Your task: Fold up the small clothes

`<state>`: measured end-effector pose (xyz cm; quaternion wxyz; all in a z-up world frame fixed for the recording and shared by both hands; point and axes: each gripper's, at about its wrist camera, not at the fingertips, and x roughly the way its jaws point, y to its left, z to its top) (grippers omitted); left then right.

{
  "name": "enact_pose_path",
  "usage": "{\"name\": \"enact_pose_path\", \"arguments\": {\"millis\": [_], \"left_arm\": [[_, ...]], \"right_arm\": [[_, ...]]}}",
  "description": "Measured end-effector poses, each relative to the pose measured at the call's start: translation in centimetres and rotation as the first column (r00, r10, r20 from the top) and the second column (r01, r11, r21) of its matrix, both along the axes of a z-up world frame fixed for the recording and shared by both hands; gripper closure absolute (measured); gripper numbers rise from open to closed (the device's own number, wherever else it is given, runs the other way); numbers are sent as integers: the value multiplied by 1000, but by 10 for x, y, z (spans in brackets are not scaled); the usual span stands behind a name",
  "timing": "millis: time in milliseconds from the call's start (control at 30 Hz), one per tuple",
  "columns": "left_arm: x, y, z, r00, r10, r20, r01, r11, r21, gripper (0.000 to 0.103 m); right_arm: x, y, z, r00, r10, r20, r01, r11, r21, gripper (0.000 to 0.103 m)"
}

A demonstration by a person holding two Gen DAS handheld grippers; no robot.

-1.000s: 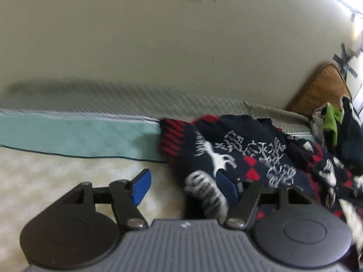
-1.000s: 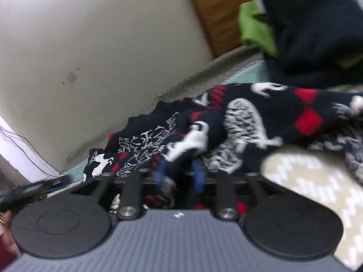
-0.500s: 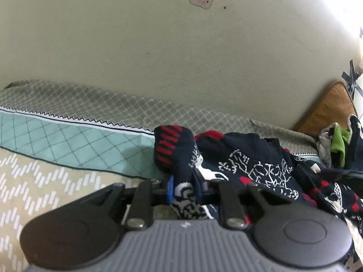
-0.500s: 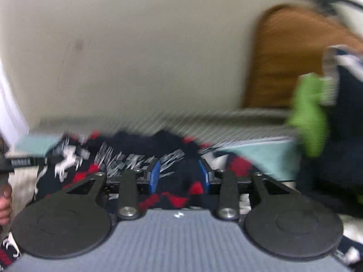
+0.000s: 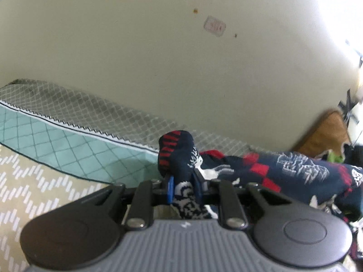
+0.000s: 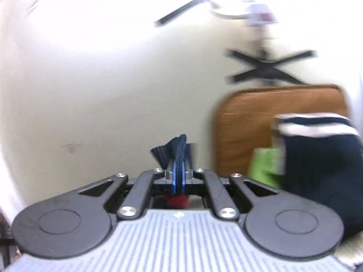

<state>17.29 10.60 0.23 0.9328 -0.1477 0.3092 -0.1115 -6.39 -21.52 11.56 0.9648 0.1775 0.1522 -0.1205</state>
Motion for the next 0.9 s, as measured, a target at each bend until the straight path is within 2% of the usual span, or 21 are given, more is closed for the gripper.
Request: {"name": "enact_pose_path", "arguments": {"millis": [100,167,233,267,300,367,433,467,533,567,667,767,900], "left_arm": [[12,-7,-17,995,17,-101,-8,996,89,82],[11,-7,-17,995,26,-100,-16,995,99,78],[6,-6,-10,994,55,-98,-45,994,102,62],[3,-6,-6,992,79,-94,-68,992,109,47],[-1,-5,-2,994,74,-80,-65,992,104,44],[-6,-6,4,997,32,-63,-27,996,86,44],[-8,-14,7,998,-12,-64,18,995,99,50],[-9,-21,6,997,-37,-71,46,991,127,58],[-11,-39,2,996,-49,-74,66,964,258,84],[-12,-46,-1,996,-57,-65,75,944,322,86],[-10,-46,-2,996,-66,-66,85,937,338,85],[-11,-45,-2,995,-76,-61,92,942,324,68],[-11,-53,-9,996,-71,-63,89,925,370,66]], "right_arm": [[-1,-14,-51,981,-25,-192,36,998,54,96],[-3,-20,-76,962,-18,-271,48,993,103,95],[-6,-27,-84,962,-26,-270,71,985,158,91],[-6,-35,-84,965,-25,-260,80,976,201,91],[-6,-45,-84,969,-19,-247,84,964,253,88],[-3,-57,-82,973,-16,-228,89,945,314,76],[4,-62,-80,972,-16,-236,87,952,295,76],[9,-63,-80,971,-6,-241,75,957,279,78],[14,-60,-75,971,-17,-238,69,974,215,96],[16,-58,-70,972,-48,-229,87,983,164,96],[22,-64,-56,974,-145,-176,166,981,105,96],[35,-69,-46,965,-215,-153,225,973,54,96],[49,-60,-47,960,-165,-225,169,986,-2,96]]}}
